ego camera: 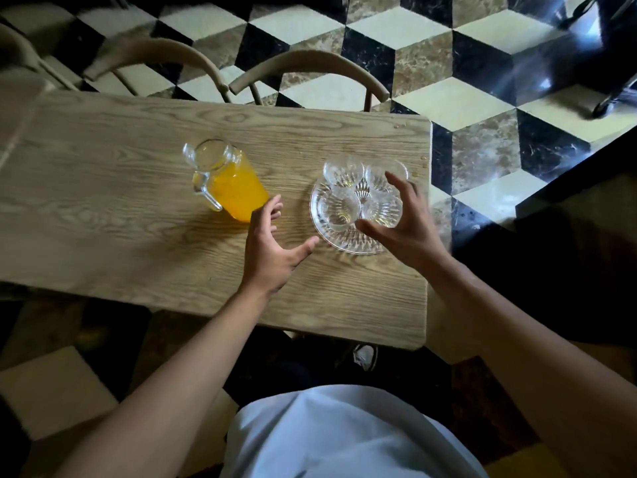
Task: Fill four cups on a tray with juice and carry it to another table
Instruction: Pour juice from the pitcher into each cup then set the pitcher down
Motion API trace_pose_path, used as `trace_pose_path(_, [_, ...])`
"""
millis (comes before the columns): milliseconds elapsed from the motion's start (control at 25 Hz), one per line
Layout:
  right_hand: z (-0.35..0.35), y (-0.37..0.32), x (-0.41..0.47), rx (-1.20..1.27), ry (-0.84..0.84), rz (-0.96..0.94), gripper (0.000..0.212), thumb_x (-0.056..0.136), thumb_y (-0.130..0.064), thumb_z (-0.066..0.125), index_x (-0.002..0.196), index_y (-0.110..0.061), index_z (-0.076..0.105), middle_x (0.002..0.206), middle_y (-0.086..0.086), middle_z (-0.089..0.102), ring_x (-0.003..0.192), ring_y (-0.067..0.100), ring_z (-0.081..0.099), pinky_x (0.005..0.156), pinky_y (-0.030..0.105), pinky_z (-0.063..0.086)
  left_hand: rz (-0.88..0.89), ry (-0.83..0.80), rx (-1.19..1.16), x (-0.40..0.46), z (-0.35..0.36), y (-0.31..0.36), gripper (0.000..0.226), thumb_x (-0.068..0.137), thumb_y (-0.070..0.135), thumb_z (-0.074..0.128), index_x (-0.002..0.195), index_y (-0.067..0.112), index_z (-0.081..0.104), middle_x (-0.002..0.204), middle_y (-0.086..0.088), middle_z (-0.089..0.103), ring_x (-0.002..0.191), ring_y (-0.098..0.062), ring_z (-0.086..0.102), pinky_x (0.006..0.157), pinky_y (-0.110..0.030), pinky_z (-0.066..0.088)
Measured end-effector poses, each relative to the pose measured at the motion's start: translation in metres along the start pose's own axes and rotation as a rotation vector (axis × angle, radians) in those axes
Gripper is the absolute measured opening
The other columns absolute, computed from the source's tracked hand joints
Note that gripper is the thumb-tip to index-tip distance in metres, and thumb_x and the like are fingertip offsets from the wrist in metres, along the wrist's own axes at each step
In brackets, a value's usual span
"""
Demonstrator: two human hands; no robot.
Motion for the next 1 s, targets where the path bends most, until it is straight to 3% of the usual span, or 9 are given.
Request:
trace_pose_path(120, [0.018, -0.024, 0.007, 0.041, -0.057, -0.069, 0.097, 0.077, -0.04, 0.088, 0.156, -0.016, 0.037, 0.152, 0.008, 0.04, 0.137, 0.011, 0.038, 0.111, 0.029, 0.034, -0.015, 0.084, 0.01, -0.008, -0.024, 0.003, 0.1, 0.066, 0.051, 0.085, 0.15, 0.015, 0.045, 0.14, -0.004, 0.056, 0.125, -0.014, 0.055, 0.099, -0.023, 0.045])
trace_pose_path(280, [0.05, -0.051, 0.016, 0.03, -0.084, -0.169, 0.091, 0.078, -0.041, 0.086, 0.152, -0.013, 0.043, 0.146, 0.011, 0.045, 0.139, 0.023, 0.044, 0.117, 0.043, 0.039, -0.029, 0.177, 0.048, -0.018, -0.059, -0.006, 0.095, 0.066, 0.052, 0.084, 0.146, 0.012, 0.05, 0.138, -0.005, 0.059, 0.123, -0.016, 0.057, 0.099, -0.028, 0.047])
trace_pose_path(440, [0.079, -0.079, 0.025, 0.059, -0.098, -0.182, 0.082, 0.08, -0.039, 0.085, 0.149, -0.014, 0.047, 0.144, 0.01, 0.048, 0.133, 0.021, 0.051, 0.108, 0.031, 0.042, -0.053, 0.232, 0.075, -0.018, -0.088, -0.028, 0.087, 0.067, 0.054, 0.082, 0.14, 0.012, 0.058, 0.134, -0.007, 0.062, 0.121, -0.02, 0.06, 0.1, -0.035, 0.051])
trace_pose_path(520, [0.095, -0.091, 0.03, 0.087, -0.105, -0.192, 0.077, 0.08, -0.036, 0.086, 0.145, -0.013, 0.051, 0.141, 0.009, 0.052, 0.126, 0.019, 0.057, 0.104, 0.034, 0.048, -0.067, 0.239, 0.063, -0.013, -0.101, -0.042, 0.086, 0.067, 0.054, 0.082, 0.139, 0.011, 0.058, 0.134, -0.008, 0.062, 0.122, -0.018, 0.06, 0.101, -0.033, 0.051])
trace_pose_path(640, [0.123, -0.106, 0.035, 0.104, -0.107, -0.193, 0.069, 0.08, -0.038, 0.084, 0.138, -0.014, 0.056, 0.128, 0.005, 0.064, 0.117, 0.014, 0.062, 0.1, 0.04, 0.053, -0.104, 0.221, 0.011, 0.003, -0.121, -0.067, 0.091, 0.065, 0.056, 0.083, 0.14, 0.011, 0.057, 0.138, -0.009, 0.06, 0.128, -0.017, 0.058, 0.104, -0.025, 0.046])
trace_pose_path(760, [0.151, -0.122, 0.039, 0.108, -0.125, -0.162, 0.057, 0.083, -0.036, 0.082, 0.133, -0.017, 0.06, 0.118, -0.001, 0.071, 0.113, 0.011, 0.066, 0.099, 0.04, 0.054, -0.163, 0.127, -0.056, 0.026, -0.132, -0.087, 0.101, 0.061, 0.06, 0.084, 0.145, 0.013, 0.052, 0.147, -0.008, 0.055, 0.134, -0.017, 0.053, 0.111, -0.027, 0.041])
trace_pose_path(1000, [0.195, -0.131, 0.044, 0.127, -0.083, -0.098, 0.034, 0.093, -0.022, 0.074, 0.123, -0.008, 0.066, 0.117, 0.003, 0.075, 0.109, 0.013, 0.07, 0.1, 0.035, 0.055, -0.222, -0.029, -0.09, 0.088, -0.133, -0.127, 0.109, 0.054, 0.055, 0.086, 0.149, 0.016, 0.049, 0.153, -0.006, 0.053, 0.136, -0.015, 0.048, 0.109, -0.023, 0.038])
Point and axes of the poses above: each hand's wrist, its own x-axis towards the middle knuckle, its own z-axis out of the palm, y = z × x, the point moved 1 cm from there along x, towards the middle knuckle
